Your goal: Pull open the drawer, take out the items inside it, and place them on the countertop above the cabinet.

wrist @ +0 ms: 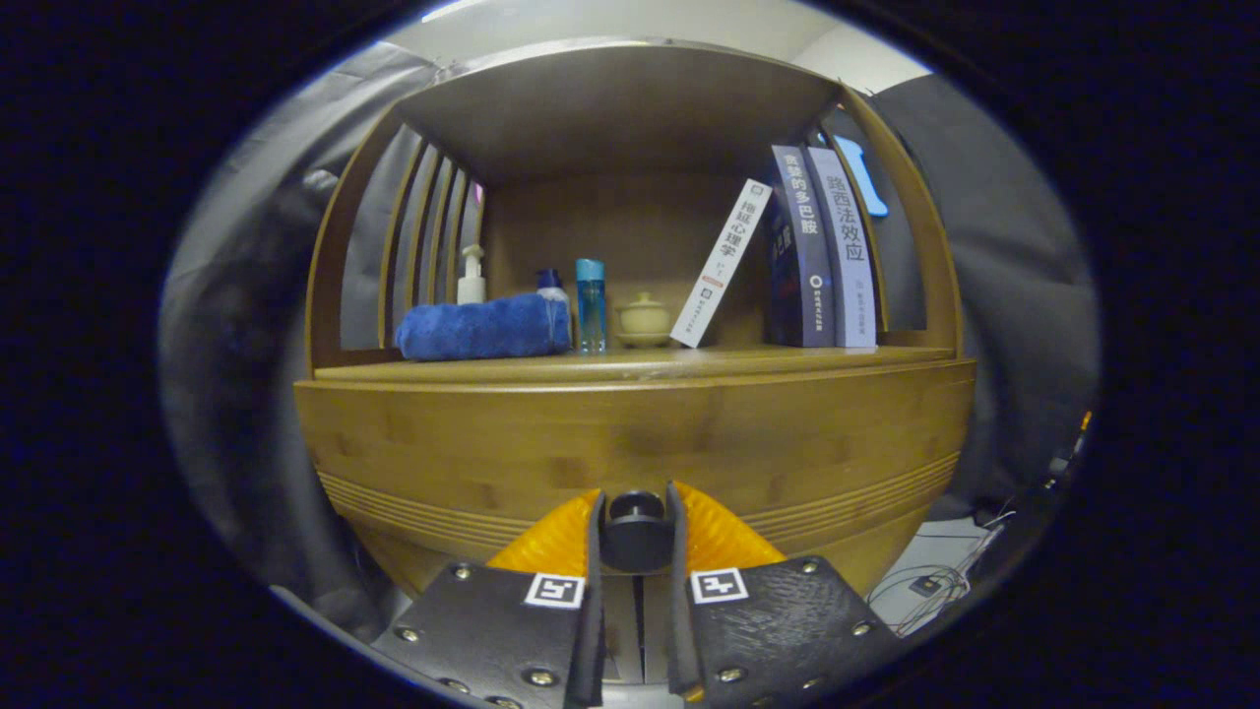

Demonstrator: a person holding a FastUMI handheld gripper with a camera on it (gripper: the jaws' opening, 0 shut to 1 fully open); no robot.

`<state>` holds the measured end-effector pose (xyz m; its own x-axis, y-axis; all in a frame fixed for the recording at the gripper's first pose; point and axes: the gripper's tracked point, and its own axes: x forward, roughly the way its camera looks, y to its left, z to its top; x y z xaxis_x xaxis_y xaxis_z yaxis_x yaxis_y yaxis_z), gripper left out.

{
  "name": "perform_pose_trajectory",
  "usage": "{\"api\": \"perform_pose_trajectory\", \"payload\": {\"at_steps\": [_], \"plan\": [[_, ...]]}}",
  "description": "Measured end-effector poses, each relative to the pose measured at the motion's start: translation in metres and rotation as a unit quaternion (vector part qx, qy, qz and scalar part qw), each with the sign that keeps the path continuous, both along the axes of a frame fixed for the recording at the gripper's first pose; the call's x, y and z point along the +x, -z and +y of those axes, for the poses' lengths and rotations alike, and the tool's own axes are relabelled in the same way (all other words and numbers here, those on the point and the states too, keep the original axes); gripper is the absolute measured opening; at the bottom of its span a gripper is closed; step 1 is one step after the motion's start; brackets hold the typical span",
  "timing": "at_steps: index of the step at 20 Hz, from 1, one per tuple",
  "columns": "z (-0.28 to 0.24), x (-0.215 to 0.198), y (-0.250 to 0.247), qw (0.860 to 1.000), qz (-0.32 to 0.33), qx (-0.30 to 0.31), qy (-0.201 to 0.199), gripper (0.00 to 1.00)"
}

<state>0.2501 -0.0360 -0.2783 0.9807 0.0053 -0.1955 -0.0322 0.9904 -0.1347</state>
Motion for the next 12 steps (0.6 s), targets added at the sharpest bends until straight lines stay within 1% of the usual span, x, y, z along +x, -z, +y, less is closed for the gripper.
{"api": "perform_pose_trajectory", "payload": {"at_steps": [8, 12], "plan": [[-0.004, -0.064, -0.008, 1.000, 0.019, 0.022, 0.003, 0.25], [-0.005, -0.095, -0.013, 0.999, 0.027, 0.028, -0.002, 0.25]]}}
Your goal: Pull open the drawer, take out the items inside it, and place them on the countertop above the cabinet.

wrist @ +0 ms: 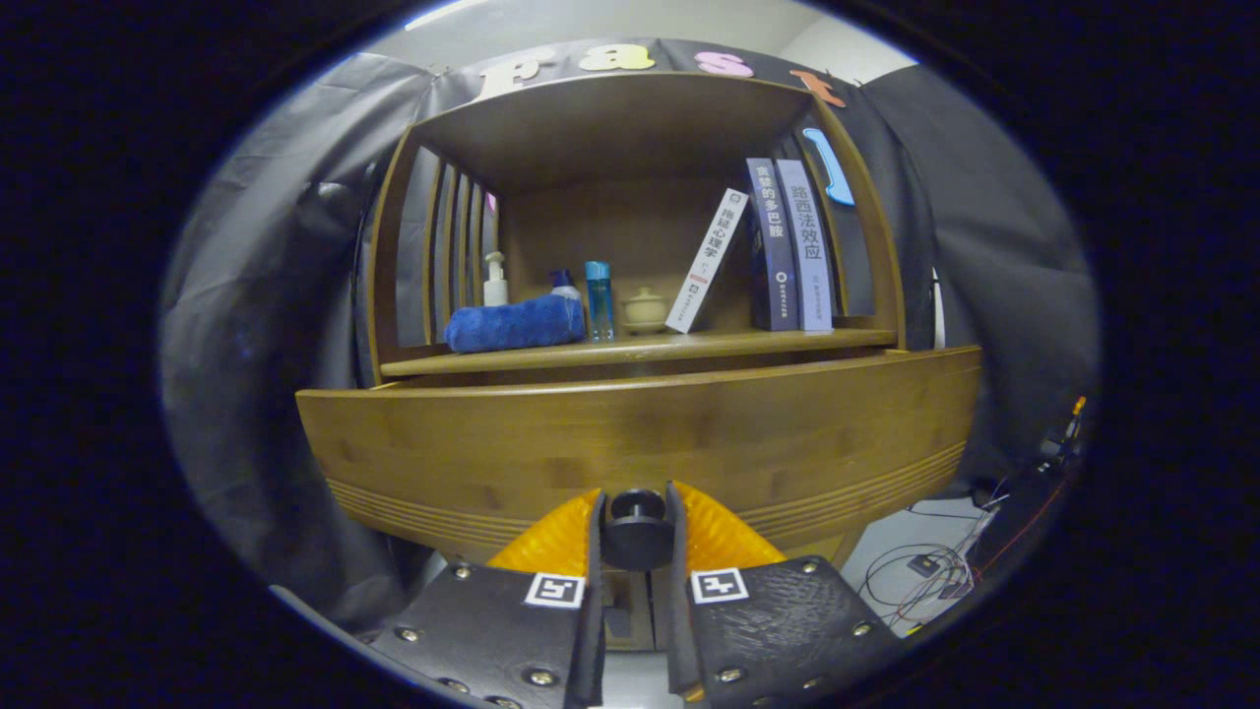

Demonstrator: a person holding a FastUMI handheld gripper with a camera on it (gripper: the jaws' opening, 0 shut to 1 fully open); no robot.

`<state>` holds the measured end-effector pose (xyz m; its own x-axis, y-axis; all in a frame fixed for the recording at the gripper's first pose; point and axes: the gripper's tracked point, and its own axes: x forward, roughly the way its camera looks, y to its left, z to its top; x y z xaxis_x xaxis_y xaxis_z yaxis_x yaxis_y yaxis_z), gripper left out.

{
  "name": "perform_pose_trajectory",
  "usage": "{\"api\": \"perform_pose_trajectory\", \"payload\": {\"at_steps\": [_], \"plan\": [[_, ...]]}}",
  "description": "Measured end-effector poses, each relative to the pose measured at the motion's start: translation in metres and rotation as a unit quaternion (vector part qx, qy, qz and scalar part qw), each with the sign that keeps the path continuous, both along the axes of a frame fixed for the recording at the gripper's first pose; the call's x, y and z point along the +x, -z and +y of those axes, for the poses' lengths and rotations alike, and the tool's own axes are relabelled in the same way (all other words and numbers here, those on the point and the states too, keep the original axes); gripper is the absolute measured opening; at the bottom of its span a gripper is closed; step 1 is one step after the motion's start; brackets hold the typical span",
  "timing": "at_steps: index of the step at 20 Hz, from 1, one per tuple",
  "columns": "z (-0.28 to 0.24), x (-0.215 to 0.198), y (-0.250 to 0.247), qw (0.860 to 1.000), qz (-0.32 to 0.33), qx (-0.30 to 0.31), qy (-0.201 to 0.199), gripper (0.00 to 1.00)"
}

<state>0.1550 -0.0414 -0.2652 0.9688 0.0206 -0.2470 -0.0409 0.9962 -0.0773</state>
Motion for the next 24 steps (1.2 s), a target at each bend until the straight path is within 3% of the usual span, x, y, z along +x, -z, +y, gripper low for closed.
{"api": "perform_pose_trajectory", "payload": {"at_steps": [5, 8, 10, 11, 13, 18, 20, 24], "plan": [[0.005, -0.038, 0.005, 0.999, 0.021, 0.034, -0.008, 0.25], [0.007, -0.058, -0.014, 1.000, -0.005, 0.028, -0.005, 0.25], [0.012, -0.072, -0.031, 0.999, -0.023, 0.045, -0.004, 0.17], [0.007, -0.072, -0.031, 0.999, -0.017, 0.027, 0.008, 0.03], [0.010, -0.083, -0.025, 1.000, -0.005, 0.007, -0.019, 0.05], [-0.003, -0.080, -0.033, 1.000, -0.018, -0.002, 0.002, 0.06], [-0.007, -0.075, -0.036, 0.999, -0.021, 0.021, 0.022, 0.11], [-0.004, -0.052, -0.013, 0.998, 0.004, 0.040, 0.046, 0.53]]}}
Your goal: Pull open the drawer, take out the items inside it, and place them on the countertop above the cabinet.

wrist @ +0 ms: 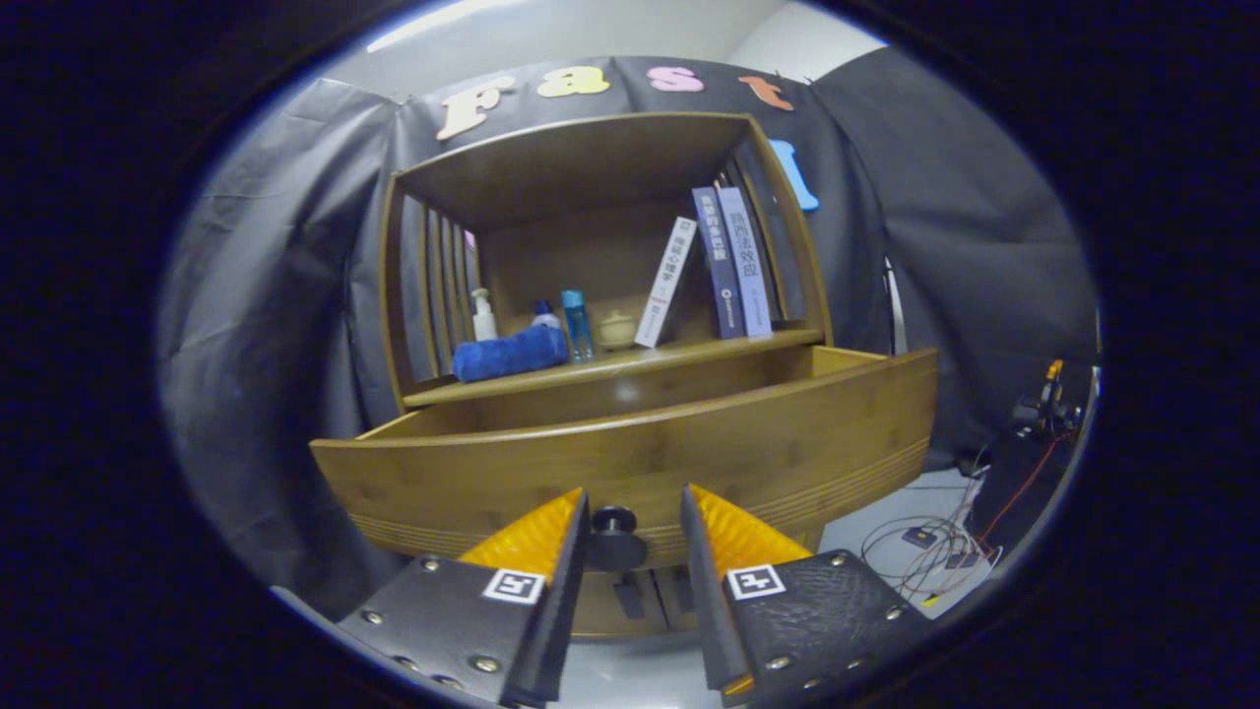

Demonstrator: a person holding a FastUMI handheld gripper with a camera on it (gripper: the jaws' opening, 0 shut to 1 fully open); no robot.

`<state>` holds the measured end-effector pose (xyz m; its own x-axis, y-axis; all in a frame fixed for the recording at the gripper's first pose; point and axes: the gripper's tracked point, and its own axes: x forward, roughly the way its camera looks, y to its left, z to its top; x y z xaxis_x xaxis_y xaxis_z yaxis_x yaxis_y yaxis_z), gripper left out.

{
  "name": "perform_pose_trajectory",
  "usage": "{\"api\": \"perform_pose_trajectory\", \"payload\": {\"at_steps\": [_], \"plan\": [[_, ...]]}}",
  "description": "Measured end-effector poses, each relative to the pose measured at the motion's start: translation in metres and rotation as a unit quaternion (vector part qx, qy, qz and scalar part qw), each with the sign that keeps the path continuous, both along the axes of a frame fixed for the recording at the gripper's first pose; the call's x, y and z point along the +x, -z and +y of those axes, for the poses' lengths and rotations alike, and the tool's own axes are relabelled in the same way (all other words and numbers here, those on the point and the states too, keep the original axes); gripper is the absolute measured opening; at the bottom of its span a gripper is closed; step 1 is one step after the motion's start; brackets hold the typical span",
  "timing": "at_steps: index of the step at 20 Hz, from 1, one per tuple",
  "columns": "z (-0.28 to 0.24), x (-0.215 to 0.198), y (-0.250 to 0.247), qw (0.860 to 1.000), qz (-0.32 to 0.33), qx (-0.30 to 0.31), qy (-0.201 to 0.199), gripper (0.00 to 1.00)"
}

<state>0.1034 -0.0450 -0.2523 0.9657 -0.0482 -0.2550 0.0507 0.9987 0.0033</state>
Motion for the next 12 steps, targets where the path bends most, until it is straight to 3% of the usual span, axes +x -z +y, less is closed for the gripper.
{"api": "perform_pose_trajectory", "payload": {"at_steps": [1, 4, 9, 12], "plan": [[0.006, 0.005, 0.007, 1.000, 0.007, -0.002, -0.008, 0.60], [0.011, 0.016, 0.017, 1.000, 0.018, -0.022, -0.009, 0.60], [0.006, 0.015, 0.015, 0.999, -0.008, -0.046, 0.004, 0.44], [0.009, 0.015, 0.016, 1.000, -0.004, -0.017, -0.002, 0.36]]}}
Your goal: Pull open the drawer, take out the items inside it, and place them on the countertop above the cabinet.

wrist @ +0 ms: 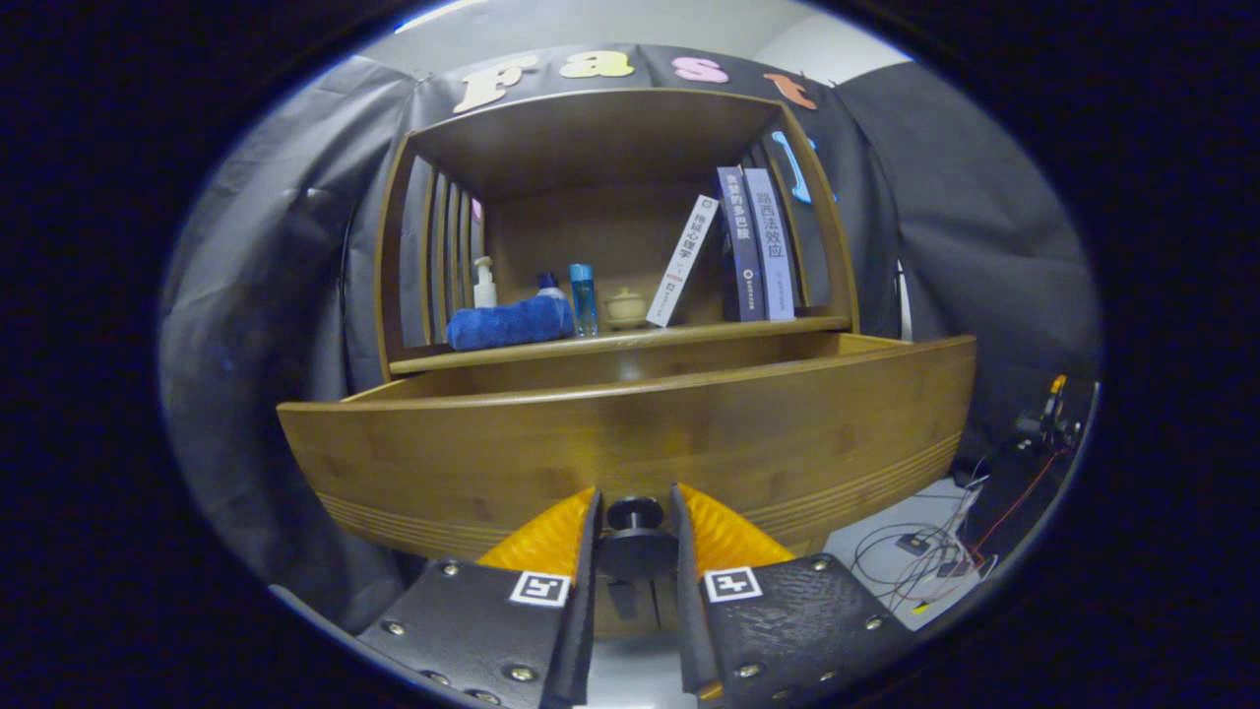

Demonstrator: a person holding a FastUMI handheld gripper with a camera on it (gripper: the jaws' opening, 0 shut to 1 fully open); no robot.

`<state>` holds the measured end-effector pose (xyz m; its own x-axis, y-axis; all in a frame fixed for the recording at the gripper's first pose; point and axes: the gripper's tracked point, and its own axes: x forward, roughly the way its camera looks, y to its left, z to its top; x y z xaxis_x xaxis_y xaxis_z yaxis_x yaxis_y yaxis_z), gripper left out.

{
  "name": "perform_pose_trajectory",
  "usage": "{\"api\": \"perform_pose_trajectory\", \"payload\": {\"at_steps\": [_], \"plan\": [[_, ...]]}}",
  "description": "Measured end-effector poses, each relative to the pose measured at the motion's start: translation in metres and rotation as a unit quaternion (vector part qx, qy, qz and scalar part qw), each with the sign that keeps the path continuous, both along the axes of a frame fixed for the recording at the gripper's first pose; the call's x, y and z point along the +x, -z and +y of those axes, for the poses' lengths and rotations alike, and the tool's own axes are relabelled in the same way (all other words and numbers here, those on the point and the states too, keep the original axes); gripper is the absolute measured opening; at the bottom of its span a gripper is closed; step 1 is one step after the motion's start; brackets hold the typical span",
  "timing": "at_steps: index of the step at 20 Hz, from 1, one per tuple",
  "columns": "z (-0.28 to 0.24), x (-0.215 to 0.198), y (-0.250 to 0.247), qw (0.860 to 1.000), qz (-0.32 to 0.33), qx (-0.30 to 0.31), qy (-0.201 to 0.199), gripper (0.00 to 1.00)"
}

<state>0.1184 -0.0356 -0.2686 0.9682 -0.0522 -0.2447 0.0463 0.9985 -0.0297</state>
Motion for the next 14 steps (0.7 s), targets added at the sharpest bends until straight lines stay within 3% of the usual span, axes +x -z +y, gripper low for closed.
{"api": "perform_pose_trajectory", "payload": {"at_steps": [1, 5, 7, 10, 14], "plan": [[0.000, -0.005, -0.001, 1.000, 0.003, 0.008, -0.003, 0.28], [0.001, -0.019, -0.021, 0.999, -0.020, 0.025, -0.008, 0.28], [0.009, -0.038, -0.031, 0.999, -0.022, 0.016, -0.024, 0.16], [-0.004, -0.040, -0.035, 0.998, -0.026, -0.055, -0.015, 0.16], [-0.003, -0.044, -0.045, 0.999, -0.021, -0.041, -0.010, 0.16]]}}
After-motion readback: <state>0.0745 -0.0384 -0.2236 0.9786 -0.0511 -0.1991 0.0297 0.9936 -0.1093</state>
